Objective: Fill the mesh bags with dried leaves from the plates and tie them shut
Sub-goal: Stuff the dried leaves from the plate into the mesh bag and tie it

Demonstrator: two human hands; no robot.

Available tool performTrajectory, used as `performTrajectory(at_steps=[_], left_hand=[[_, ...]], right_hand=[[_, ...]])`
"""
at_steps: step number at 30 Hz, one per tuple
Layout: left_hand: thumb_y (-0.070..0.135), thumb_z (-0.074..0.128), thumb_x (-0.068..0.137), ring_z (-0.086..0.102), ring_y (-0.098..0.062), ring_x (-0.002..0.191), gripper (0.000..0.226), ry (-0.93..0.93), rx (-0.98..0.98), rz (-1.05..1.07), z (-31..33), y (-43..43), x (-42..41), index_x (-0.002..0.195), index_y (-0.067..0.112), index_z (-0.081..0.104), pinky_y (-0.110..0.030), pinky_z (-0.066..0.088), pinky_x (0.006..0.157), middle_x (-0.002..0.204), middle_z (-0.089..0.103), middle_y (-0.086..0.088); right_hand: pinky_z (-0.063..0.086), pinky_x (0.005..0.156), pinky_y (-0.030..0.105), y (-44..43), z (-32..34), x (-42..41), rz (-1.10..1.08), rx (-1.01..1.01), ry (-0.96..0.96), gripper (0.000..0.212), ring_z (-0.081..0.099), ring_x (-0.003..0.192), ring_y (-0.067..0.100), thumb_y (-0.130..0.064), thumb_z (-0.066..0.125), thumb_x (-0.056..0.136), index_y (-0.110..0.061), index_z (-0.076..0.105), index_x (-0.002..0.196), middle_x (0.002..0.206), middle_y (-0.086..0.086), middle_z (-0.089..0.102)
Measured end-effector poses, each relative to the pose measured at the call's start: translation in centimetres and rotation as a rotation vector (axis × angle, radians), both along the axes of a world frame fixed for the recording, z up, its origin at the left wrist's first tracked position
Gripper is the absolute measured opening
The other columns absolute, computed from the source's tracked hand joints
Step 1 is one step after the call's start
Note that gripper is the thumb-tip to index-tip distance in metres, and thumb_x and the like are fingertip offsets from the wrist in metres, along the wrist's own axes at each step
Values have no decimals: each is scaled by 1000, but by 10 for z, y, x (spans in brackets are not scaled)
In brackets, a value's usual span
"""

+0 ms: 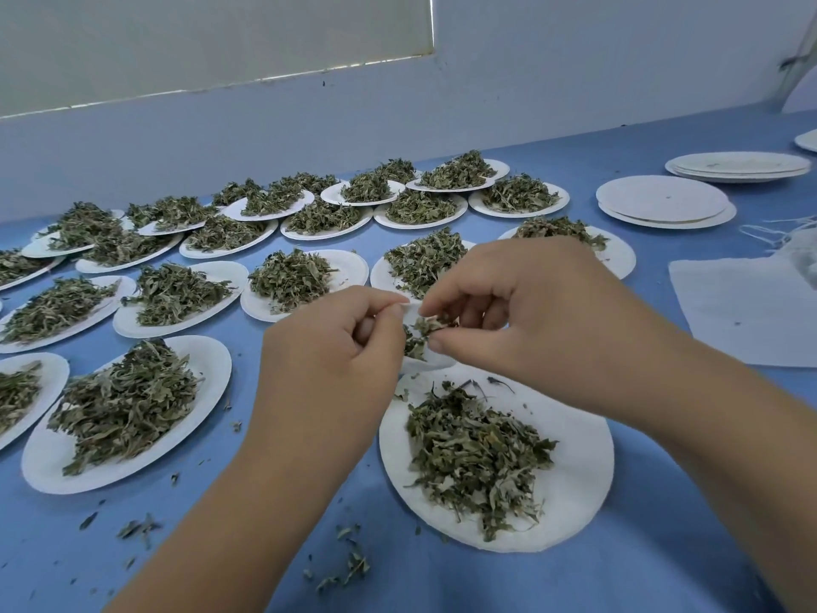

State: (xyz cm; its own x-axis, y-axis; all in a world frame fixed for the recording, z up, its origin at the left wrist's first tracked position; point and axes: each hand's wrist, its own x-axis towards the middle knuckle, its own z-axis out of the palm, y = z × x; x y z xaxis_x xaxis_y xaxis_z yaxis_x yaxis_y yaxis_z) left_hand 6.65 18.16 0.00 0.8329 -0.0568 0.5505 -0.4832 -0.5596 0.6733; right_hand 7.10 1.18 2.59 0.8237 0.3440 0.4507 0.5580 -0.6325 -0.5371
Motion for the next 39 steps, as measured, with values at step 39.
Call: performTrajectory(at_steps=[39], left_hand=[[20,59,90,49,-24,57,29,36,-137,75,6,15,2,68,38,65,-25,38,46,66,55,-11]], right_hand=[[42,75,23,-18,6,-8,202,-582,468,57,45,88,-13,-50,75,72,-67,40,114,98,-43,36]])
